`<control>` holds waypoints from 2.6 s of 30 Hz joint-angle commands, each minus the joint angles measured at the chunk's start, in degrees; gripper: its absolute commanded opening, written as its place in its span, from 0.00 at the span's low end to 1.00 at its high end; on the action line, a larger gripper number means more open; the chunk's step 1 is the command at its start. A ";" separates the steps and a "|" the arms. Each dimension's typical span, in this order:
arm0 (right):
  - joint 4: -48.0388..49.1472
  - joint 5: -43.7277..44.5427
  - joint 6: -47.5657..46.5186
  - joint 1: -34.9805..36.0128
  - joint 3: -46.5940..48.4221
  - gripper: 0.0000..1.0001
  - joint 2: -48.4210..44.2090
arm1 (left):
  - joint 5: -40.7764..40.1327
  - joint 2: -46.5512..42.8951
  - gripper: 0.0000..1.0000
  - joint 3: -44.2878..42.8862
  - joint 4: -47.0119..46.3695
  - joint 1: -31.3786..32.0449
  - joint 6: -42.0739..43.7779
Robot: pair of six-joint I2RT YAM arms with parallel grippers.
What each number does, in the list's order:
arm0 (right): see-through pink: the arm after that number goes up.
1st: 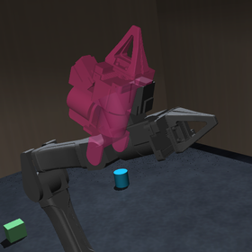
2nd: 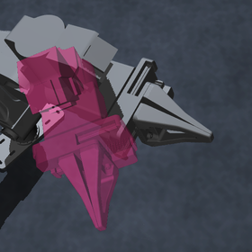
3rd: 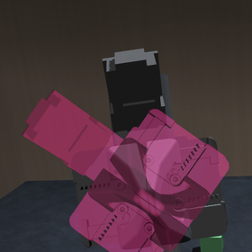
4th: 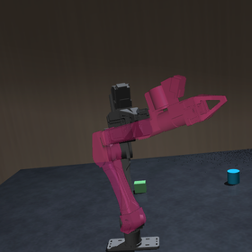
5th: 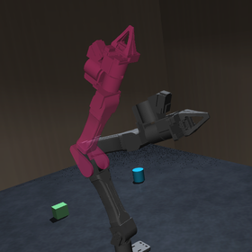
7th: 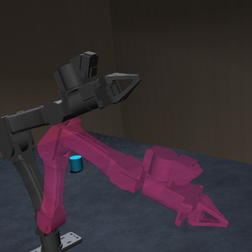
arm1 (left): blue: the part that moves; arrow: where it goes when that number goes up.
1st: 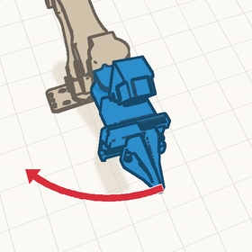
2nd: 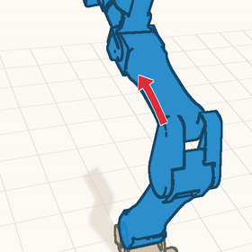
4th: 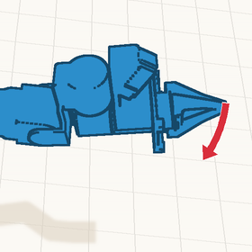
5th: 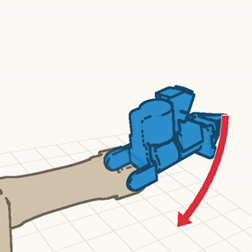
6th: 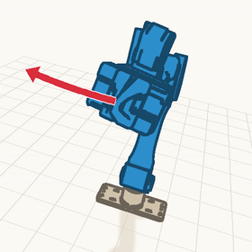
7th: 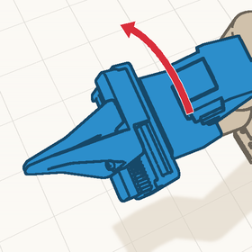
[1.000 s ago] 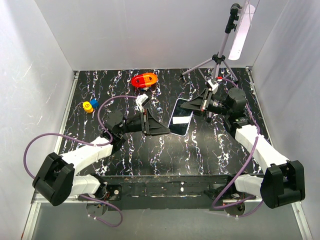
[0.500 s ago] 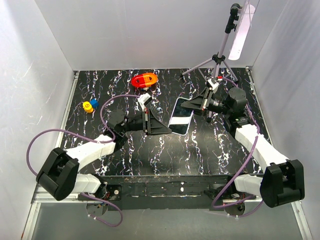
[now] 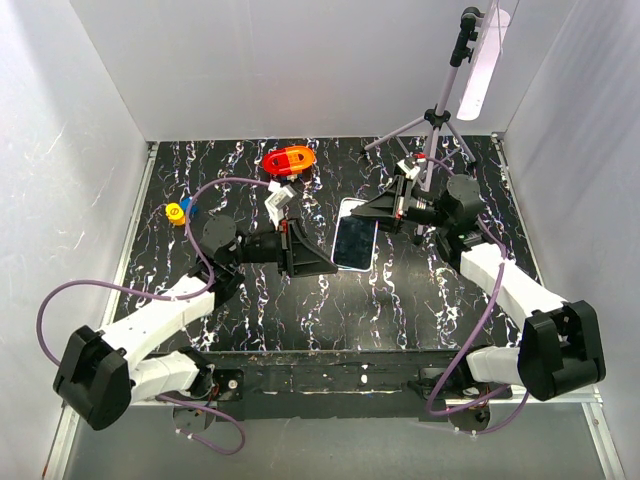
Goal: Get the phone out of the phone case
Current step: Remove the phone case from the phone.
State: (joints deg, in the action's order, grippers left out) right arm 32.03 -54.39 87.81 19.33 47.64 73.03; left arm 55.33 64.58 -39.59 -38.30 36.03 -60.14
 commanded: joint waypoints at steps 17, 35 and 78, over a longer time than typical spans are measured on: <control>20.87 3.94 12.73 4.66 0.61 0.01 -2.02 | -13.31 5.12 0.00 -2.16 16.84 1.23 9.60; 22.20 3.77 17.57 4.84 2.99 0.01 2.37 | -18.15 2.05 0.00 0.84 21.68 0.97 15.13; -36.88 -2.12 -41.41 8.09 14.95 0.34 -6.33 | 5.40 2.75 0.00 -6.37 10.44 -0.17 3.19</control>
State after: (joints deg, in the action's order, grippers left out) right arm -5.61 -48.97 48.10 27.27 63.37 67.83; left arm 57.82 69.58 -42.63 -30.26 36.40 -60.42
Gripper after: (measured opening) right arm 0.384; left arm 0.128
